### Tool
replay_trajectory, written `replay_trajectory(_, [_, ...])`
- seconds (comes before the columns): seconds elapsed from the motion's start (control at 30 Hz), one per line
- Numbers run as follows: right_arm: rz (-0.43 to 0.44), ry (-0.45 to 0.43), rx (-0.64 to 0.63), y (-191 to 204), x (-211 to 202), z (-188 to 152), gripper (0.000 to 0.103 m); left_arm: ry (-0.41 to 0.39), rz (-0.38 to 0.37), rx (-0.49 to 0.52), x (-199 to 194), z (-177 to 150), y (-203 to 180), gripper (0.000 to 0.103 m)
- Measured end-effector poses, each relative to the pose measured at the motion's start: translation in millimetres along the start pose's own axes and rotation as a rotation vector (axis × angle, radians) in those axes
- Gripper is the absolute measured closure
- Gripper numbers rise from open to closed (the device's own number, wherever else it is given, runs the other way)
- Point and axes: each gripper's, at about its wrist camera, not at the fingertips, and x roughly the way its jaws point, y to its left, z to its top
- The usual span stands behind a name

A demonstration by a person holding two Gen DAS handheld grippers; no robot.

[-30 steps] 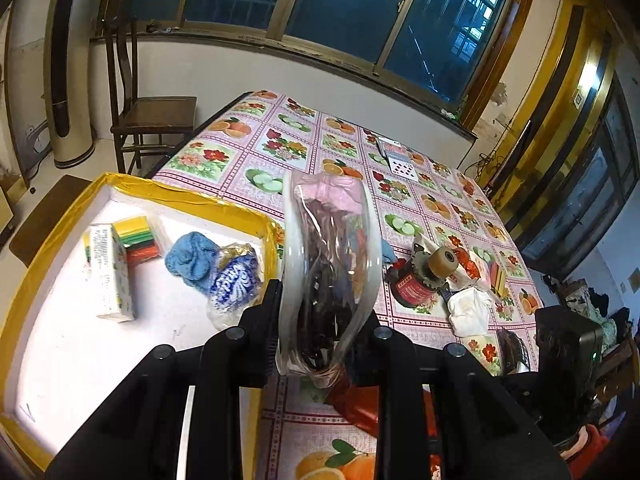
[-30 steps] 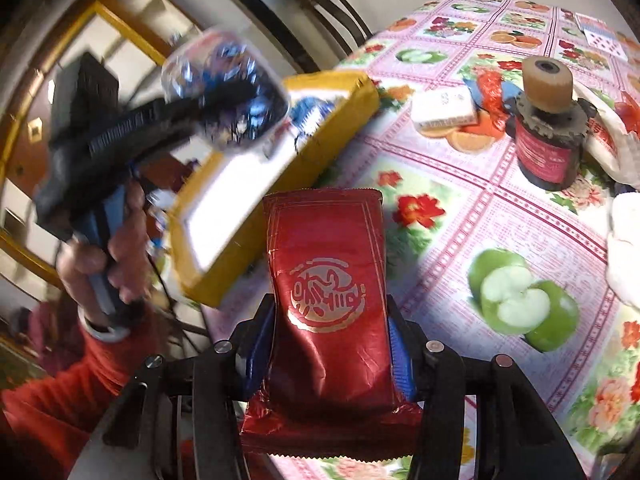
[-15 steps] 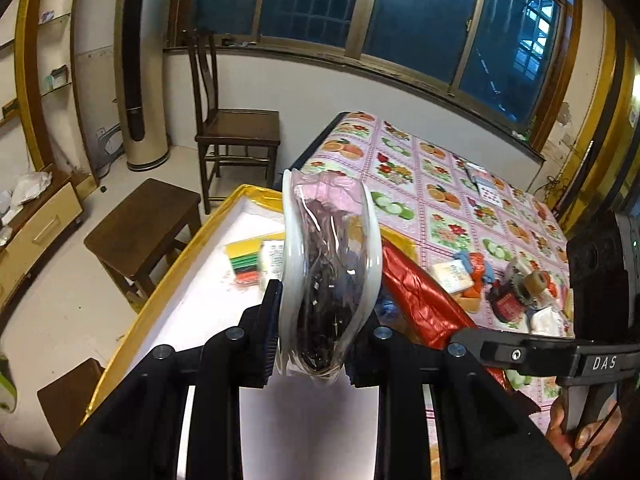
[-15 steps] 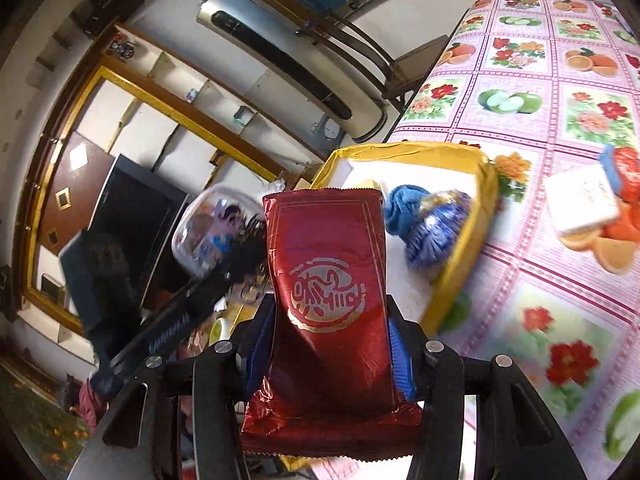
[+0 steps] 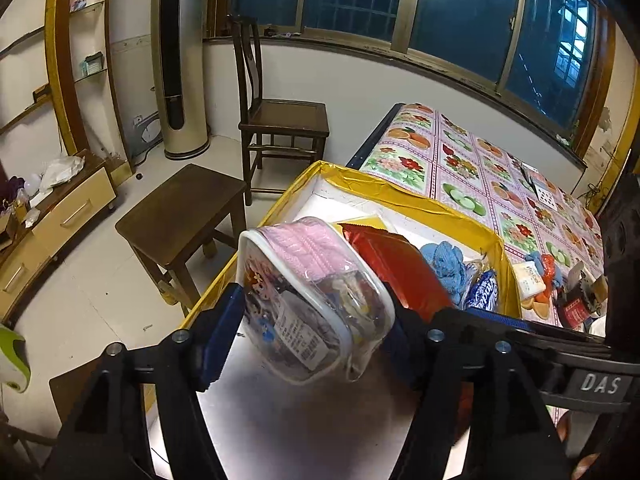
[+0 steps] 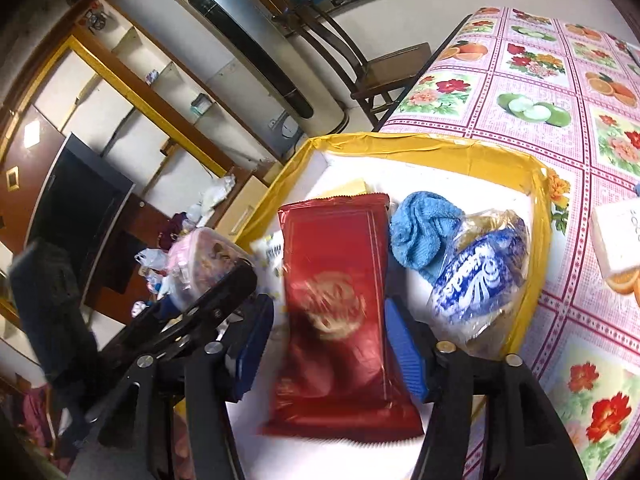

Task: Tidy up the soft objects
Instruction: 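Lower pouch and red packet into the box and open both grippers, then grasp the white Face tissue pack with the left gripper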

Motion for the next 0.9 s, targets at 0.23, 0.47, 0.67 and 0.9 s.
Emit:
replay_trajectory(0.23, [0.066,-0.062,-0.023,-14,-49,-32,0.035,-0.127,0.115,0.052,-33,-9,-16,0.027])
replay_trajectory(0.47, [0.103,-0.163,-0.002,-35,-120,-76,0.024,-0.244,0.104,0.110,-75,-24,-51,0.020])
replay_trajectory(0.67, [0.067,-0.239,0.031,-58,-179,-107,0.023,-0.252,0.037,0.157,-90,-29,-89,0.020])
replay_trajectory(0.9, [-0.021,-0.355,0.124,-107,-243,-137,0.019,-0.199,-0.045,0.223,-92,-33,-138,0.020])
